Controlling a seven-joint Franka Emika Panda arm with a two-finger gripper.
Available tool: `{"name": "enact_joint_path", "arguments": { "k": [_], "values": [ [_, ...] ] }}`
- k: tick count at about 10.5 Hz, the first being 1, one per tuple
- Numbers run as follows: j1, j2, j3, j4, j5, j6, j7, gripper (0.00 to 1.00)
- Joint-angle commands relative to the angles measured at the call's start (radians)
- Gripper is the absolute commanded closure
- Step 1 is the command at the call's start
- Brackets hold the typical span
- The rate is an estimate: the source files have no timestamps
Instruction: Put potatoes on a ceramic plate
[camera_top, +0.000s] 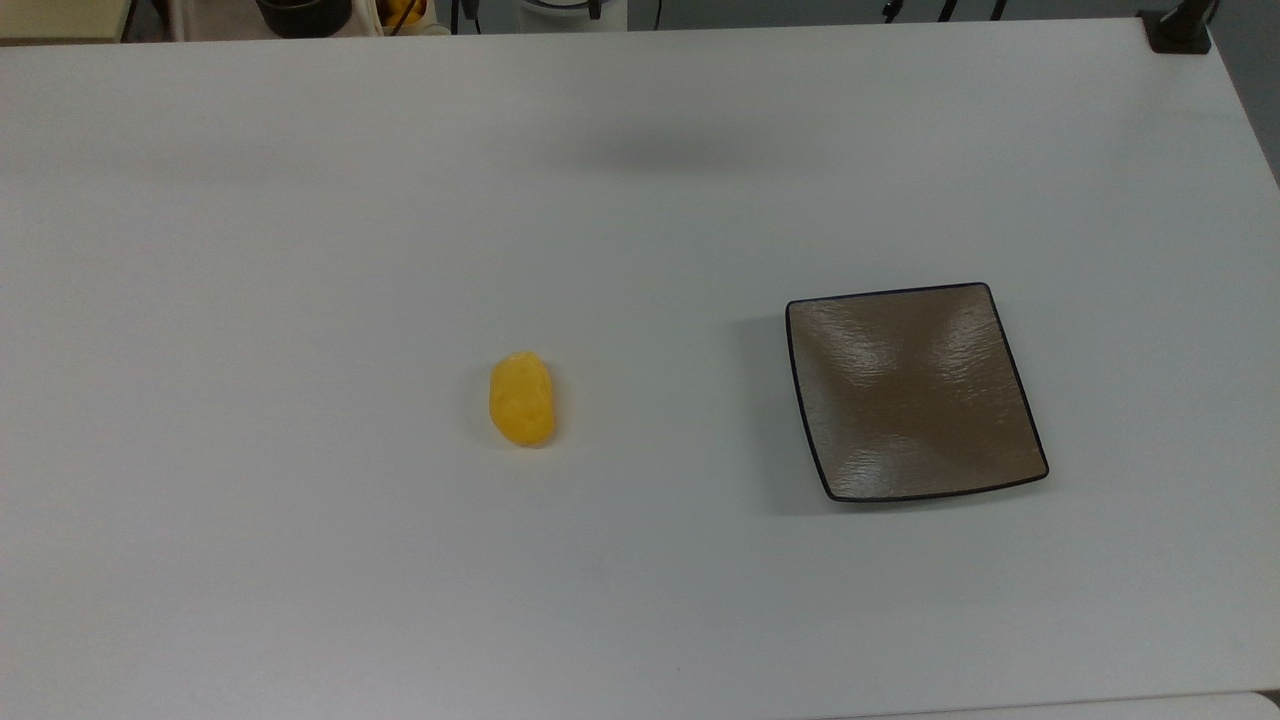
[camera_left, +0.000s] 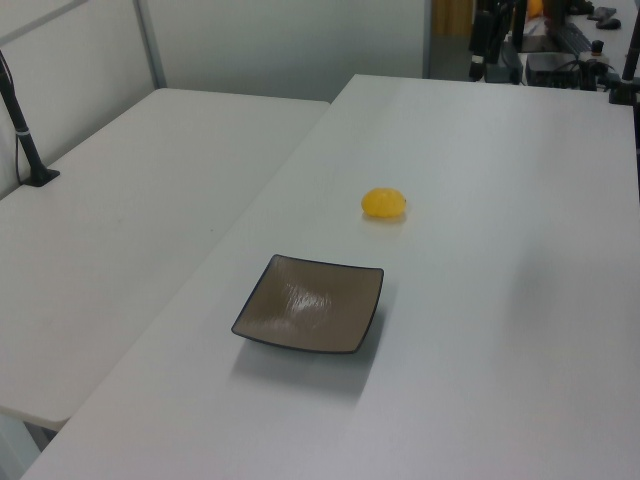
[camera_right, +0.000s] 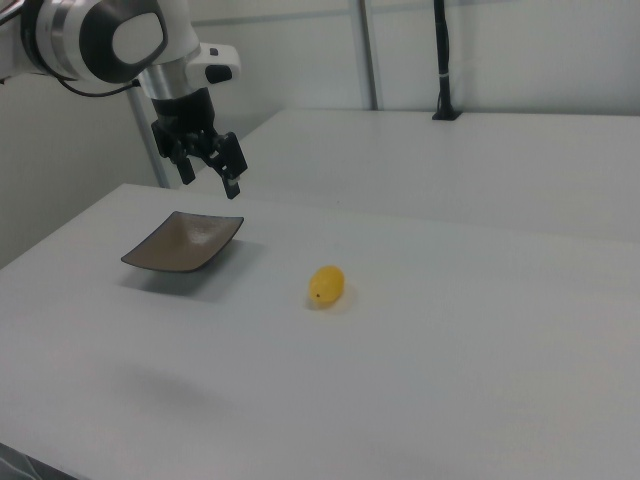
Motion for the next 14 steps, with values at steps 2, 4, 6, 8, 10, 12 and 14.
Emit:
{"name": "enact_joint_path", "arguments": {
  "k": [2, 4, 6, 8, 10, 12, 14],
  "values": [
    [0.009, 0.006, -0.009, -0.013, 0.018, 0.023, -0.013, 0.0],
    [0.015, 0.007, -0.009, -0.011, 0.02, 0.021, -0.016, 0.0],
    [0.028, 0.007, -0.01, -0.01, 0.018, 0.021, -0.015, 0.0],
    [0.029, 0.007, -0.01, -0.008, 0.017, 0.021, -0.015, 0.0],
    [0.044, 0.022, -0.01, -0.008, 0.008, 0.021, -0.016, 0.0],
    [0.051, 0.041, -0.01, -0.004, 0.009, 0.024, -0.009, 0.0],
    [0.049, 0.071, -0.01, 0.042, 0.012, 0.023, -0.01, 0.0]
  ]
}}
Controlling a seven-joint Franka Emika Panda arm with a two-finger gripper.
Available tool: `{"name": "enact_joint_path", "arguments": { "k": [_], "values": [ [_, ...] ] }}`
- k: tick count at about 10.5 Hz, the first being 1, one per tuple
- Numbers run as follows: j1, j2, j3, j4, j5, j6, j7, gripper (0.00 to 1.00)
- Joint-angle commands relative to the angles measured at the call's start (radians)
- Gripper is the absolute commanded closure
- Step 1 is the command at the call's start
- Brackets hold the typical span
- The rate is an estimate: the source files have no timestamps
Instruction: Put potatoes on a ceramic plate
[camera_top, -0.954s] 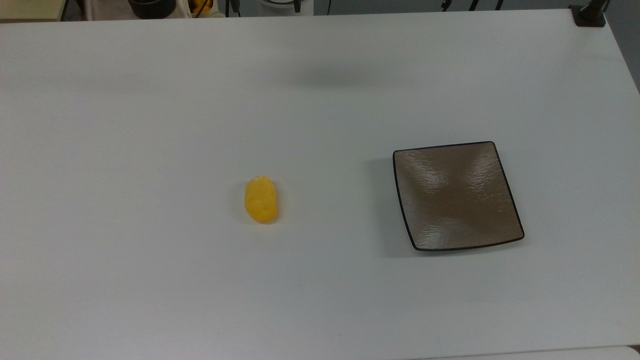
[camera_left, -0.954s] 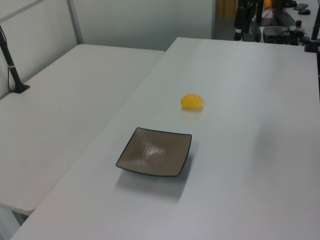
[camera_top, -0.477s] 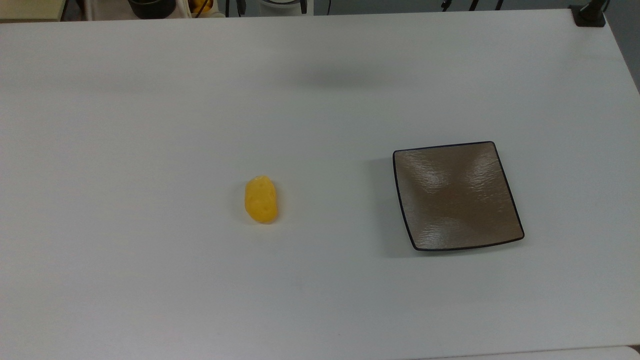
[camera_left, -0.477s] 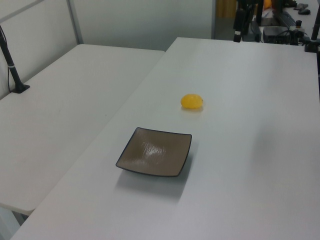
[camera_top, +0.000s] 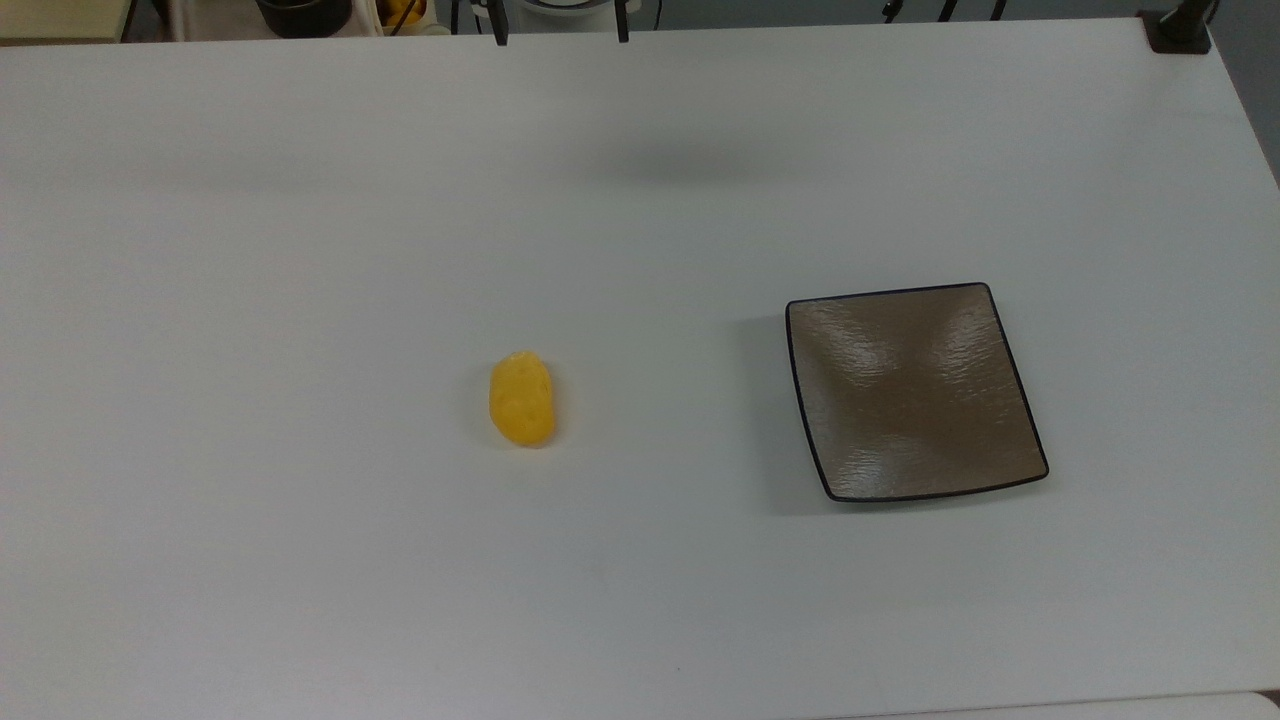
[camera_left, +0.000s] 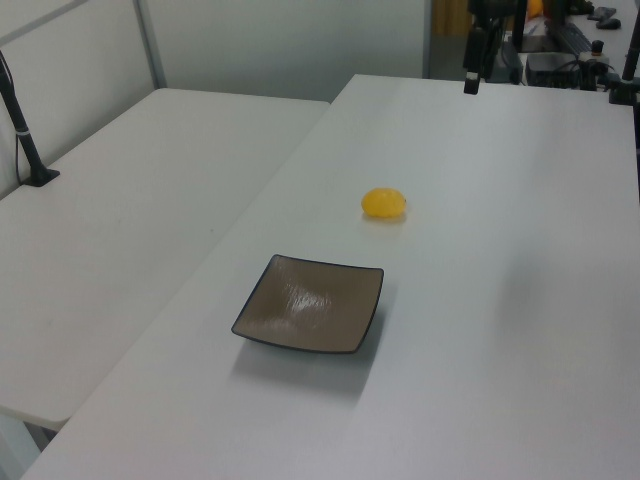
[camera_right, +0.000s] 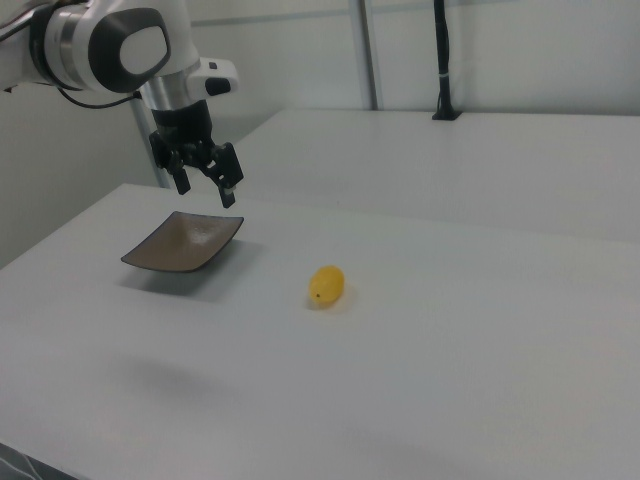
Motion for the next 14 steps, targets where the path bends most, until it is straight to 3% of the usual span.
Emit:
{"name": "enact_joint_path", "arguments": {
  "k": [1, 8, 14],
  "values": [
    [0.01, 0.062, -0.011, 0.063, 0.02, 0.021, -0.007, 0.0],
    [0.001, 0.274, -0.017, 0.266, 0.015, 0.047, -0.008, 0.0],
    [-0.015, 0.349, -0.014, 0.271, -0.024, 0.145, -0.007, 0.0]
  ]
}}
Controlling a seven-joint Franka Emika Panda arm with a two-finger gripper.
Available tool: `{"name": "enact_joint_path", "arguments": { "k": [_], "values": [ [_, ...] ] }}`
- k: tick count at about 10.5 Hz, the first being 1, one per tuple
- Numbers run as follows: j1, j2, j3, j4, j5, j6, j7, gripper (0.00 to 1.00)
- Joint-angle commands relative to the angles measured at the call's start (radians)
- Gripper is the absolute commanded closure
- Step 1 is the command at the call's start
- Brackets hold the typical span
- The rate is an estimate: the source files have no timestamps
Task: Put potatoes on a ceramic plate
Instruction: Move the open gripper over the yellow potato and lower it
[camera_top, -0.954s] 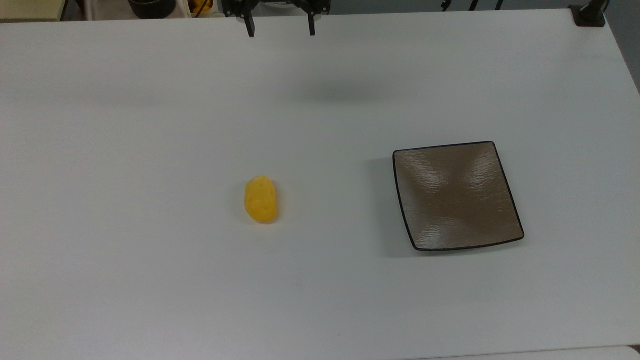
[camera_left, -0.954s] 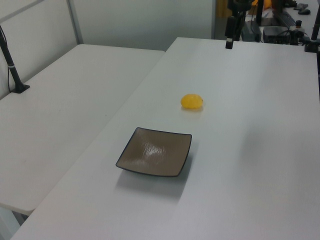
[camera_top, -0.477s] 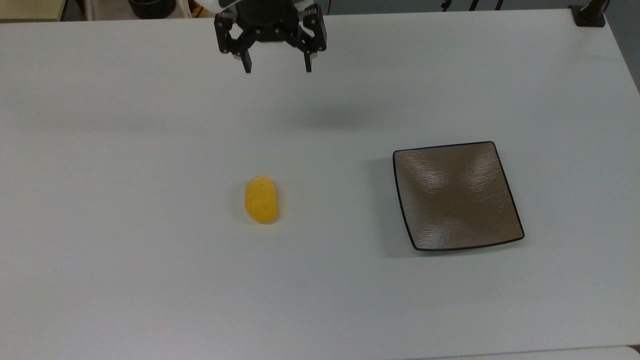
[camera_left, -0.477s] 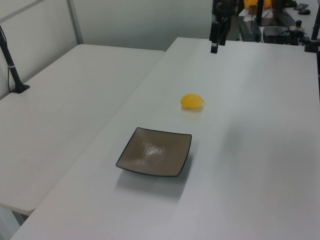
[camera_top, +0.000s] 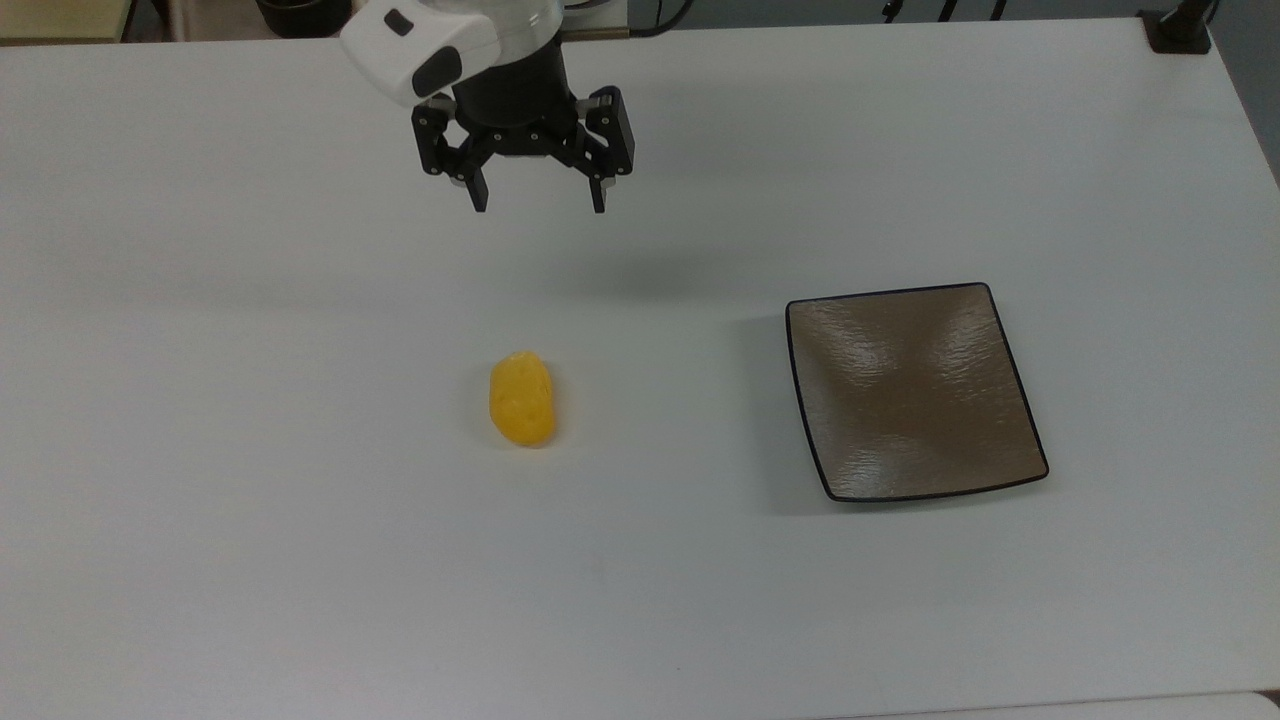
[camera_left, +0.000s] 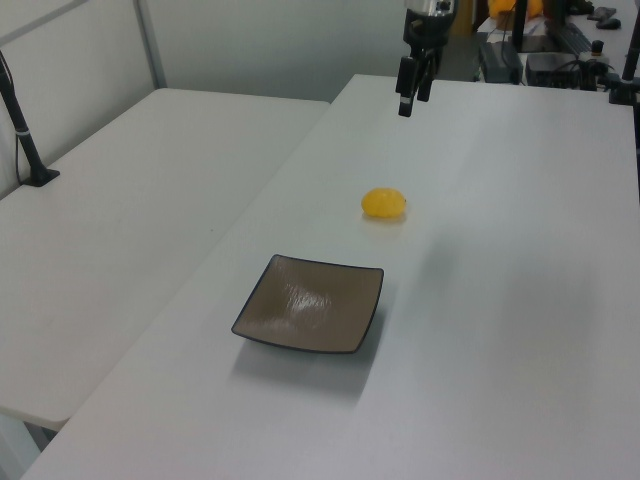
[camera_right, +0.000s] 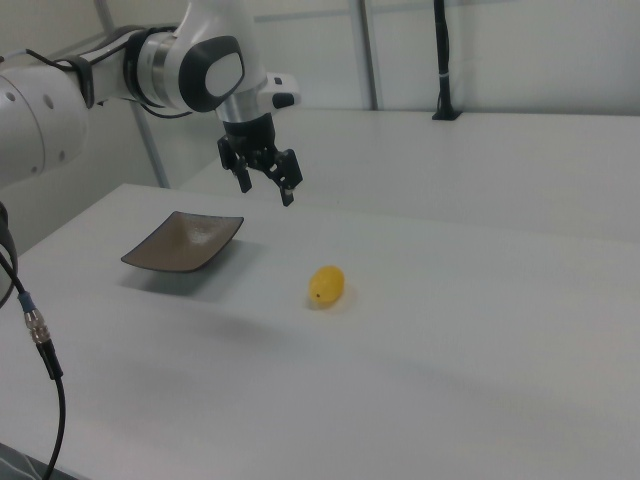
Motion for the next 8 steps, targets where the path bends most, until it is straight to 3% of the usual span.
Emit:
{"name": "enact_joint_path", "arguments": {
  "k": [1, 8],
  "values": [
    [0.007, 0.046, -0.007, 0.011, -0.036, 0.066, -0.004, 0.0],
    [0.001, 0.158, -0.007, -0.036, -0.14, 0.265, -0.007, 0.0]
  ]
}}
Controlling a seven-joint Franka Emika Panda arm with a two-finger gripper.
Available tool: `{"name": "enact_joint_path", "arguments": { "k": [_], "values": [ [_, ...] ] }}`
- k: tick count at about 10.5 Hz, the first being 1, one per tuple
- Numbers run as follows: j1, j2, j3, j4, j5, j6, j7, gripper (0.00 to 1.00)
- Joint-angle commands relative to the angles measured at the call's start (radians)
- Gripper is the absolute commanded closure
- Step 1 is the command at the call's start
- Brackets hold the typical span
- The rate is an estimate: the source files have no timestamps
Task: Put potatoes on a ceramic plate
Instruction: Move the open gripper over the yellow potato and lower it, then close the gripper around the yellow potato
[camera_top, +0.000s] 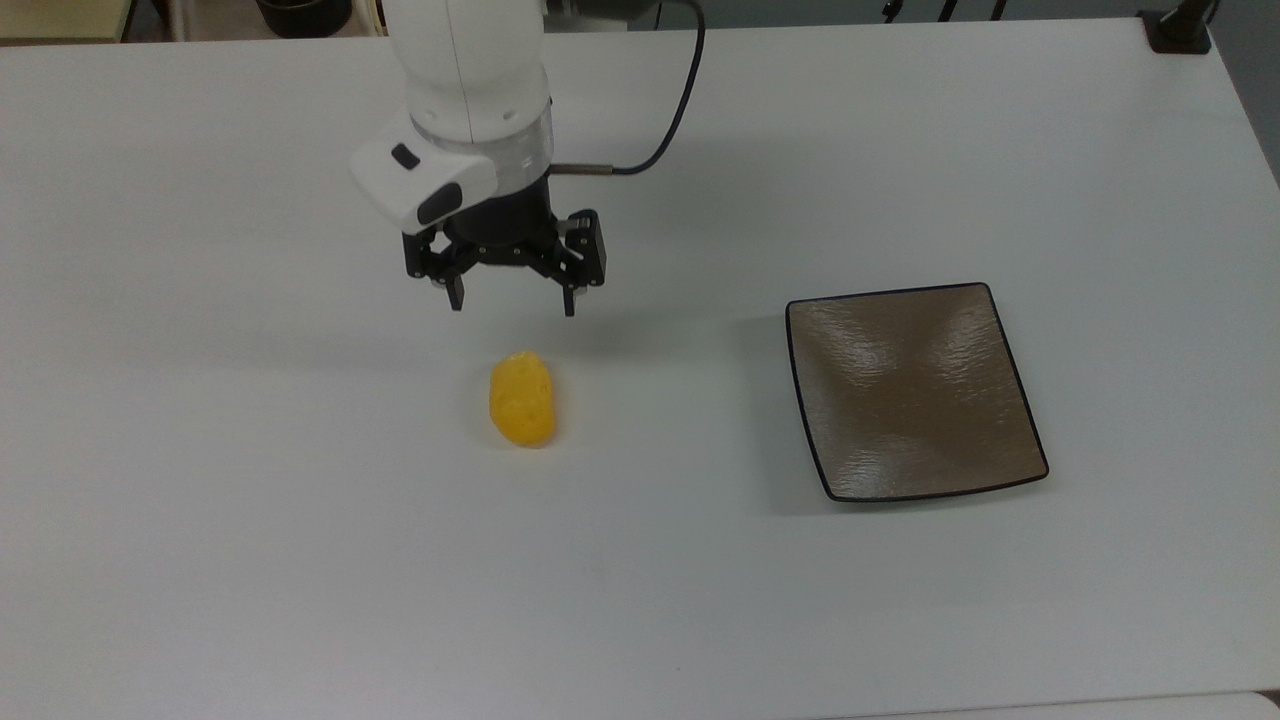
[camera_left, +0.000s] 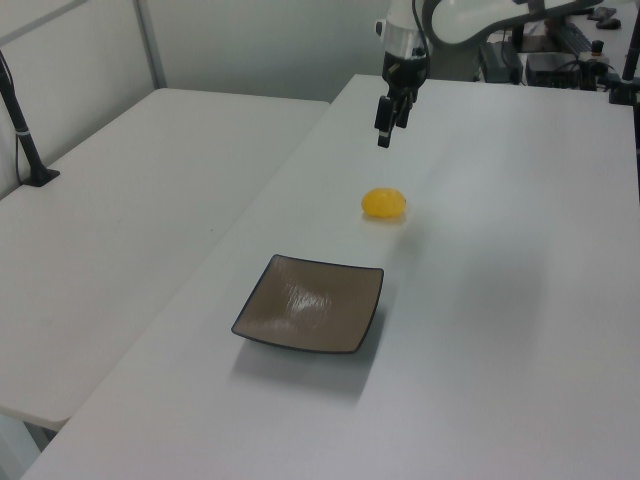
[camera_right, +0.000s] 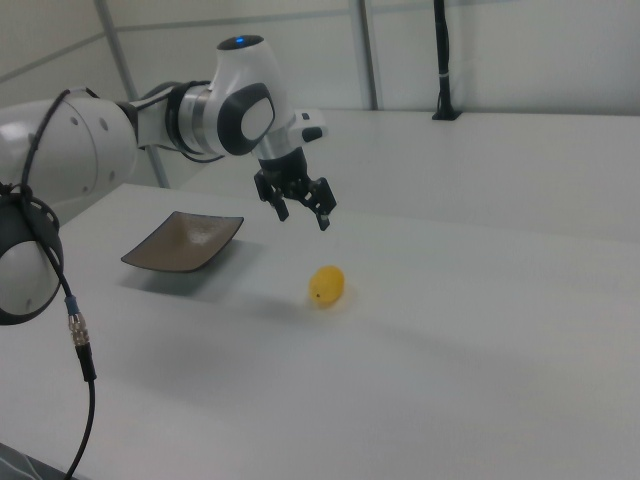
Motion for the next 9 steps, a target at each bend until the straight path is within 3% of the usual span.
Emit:
{"name": "enact_joint_path", "arguments": {
  "k": [1, 7, 9],
  "values": [
    [0.003, 0.03, -0.009, -0.049, -0.039, 0.116, -0.007, 0.0],
    [-0.002, 0.118, -0.009, -0.057, -0.107, 0.141, -0.01, 0.0],
    [-0.002, 0.142, -0.009, -0.085, -0.11, 0.22, -0.007, 0.0]
  ]
}}
